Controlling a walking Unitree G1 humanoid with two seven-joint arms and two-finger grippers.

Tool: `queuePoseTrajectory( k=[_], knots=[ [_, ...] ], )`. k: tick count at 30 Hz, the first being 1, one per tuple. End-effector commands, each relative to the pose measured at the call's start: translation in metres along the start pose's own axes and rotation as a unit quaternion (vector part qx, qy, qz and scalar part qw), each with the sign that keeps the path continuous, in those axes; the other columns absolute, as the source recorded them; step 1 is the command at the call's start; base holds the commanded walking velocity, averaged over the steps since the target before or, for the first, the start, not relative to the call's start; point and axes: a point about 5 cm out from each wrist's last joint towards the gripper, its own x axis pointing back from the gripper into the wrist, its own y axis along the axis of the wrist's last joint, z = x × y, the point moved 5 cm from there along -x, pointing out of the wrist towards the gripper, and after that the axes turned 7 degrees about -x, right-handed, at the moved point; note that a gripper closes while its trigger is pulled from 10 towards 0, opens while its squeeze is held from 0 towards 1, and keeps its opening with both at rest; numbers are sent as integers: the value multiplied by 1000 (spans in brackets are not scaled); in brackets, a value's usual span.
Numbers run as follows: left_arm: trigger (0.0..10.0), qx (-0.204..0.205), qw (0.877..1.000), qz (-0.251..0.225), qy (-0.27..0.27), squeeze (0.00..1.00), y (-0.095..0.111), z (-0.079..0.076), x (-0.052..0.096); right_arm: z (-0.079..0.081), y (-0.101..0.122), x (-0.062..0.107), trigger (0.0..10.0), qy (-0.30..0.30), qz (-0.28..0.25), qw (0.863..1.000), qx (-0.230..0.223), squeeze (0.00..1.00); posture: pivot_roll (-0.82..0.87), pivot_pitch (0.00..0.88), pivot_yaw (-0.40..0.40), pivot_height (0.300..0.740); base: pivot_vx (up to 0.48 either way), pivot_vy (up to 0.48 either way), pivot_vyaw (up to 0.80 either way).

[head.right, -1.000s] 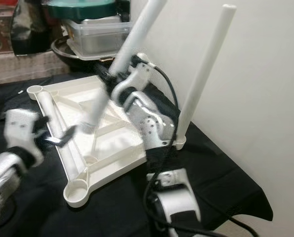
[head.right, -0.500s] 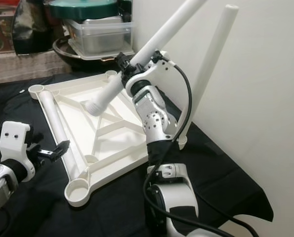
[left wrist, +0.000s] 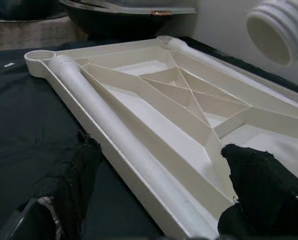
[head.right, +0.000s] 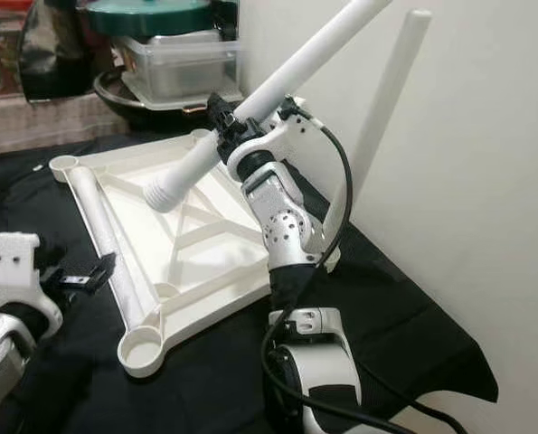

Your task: Building children table

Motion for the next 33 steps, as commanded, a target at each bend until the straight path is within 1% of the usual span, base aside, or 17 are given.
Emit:
queuePoseTrajectory(
  k=[1, 2, 4, 7, 9, 11, 13, 15, 18, 19, 20, 23, 24, 26, 28, 31, 33],
  knots=[
    [10000, 1, 1000, -6, -4, 0, 1, -2, 1, 8, -2, 4, 10000, 25, 7, 1000, 10, 0, 112, 0, -88, 740, 0, 0, 0],
    [10000, -5, 1000, -7, -2, 0, 2, -2, 2, 9, -3, 6, 10000, 32, 11, 999, 13, 0, 112, 0, -88, 740, 0, 0, 0],
    [10000, -13, 1000, -9, -5, 0, 1, -9, 5, 13, -7, 14, 10000, 60, 28, 997, 42, 0, 106, 0, -87, 740, 0, 0, 0],
    [10000, -10, 1000, -8, -7, 0, 0, -13, 6, 15, -9, 19, 10000, 72, 38, 995, 49, 0, 102, 0, -85, 740, 0, 0, 0],
    [10000, -9, 1000, -7, -8, 0, 0, -15, 6, 15, -11, 22, 10000, 79, 44, 994, 53, 0, 102, 0, -85, 740, -480, 0, 0],
    [10000, 0, 1000, -16, -13, 0, 1, -19, 5, 11, -17, 31, 10000, 81, 60, 993, 58, 0, 94, 0, -79, 740, -480, 0, 0],
    [10000, 0, 1000, -21, -15, 0, 2, -20, 4, 10, -20, 34, 10000, 81, 66, 993, 61, 0, 93, 0, -78, 740, -480, 0, 0],
    [10000, 3, 999, -30, -15, 0, 5, -20, 3, 8, -23, 36, 10000, 80, 70, 992, 65, 0, 90, 0, -74, 740, -375, 0, 0],
    [10000, -1, 999, -40, -12, 0, 10, -18, 1, 8, -27, 39, 10000, 81, 78, 991, 77, 0, 91, 0, -74, 740, 0, 0, 0],
    [10000, 5, 999, -41, -6, 0, 11, -15, 0, 8, -30, 41, 10000, 81, 83, 989, 95, 0, 91, 0, -73, 740, 0, 0, 800],
    [10000, 6, 999, -35, 11, 0, 9, -11, 0, 4, -33, 44, 10000, 68, 86, 991, 80, 0, 93, 0, -74, 740, 0, 0, 800],
    [10000, 6, 999, -33, 16, 0, 8, -9, 0, 3, -33, 45, 10000, 65, 86, 991, 74, 0, 93, 0, -74, 740, 0, 0, 267],
    [10000, 6, 999, -32, 20, 0, 7, -8, 0, 2, -33, 45, 10000, 63, 89, 991, 80, 0, 93, 0, -75, 740, 0, 0, 0],
    [10000, 5, 999, -26, 33, 0, 4, -5, 0, 1, -32, 47, 10000, 66, 95, 984, 136, 0, 93, 0, -75, 740, 0, 0, 544],
    [10000, 7, 999, -19, 44, 0, 1, -2, 0, -1, -32, 48, 10000, 58, 91, 988, 107, 0, 91, 0, -74, 740, 0, 0, 800],
    [10000, 5, 998, -23, 52, 0, 2, -1, -2, -8, -28, 47, 10000, 37, 83, 986, 137, 0, 90, 0, -72, 740, 0, 0, 267],
    [10000, 2, 998, -24, 54, 0, 3, 0, -2, -10, -27, 47, 10000, 31, 80, 986, 141, 0, 90, 0, -72, 740, 0, 0, 800]
  ],
)
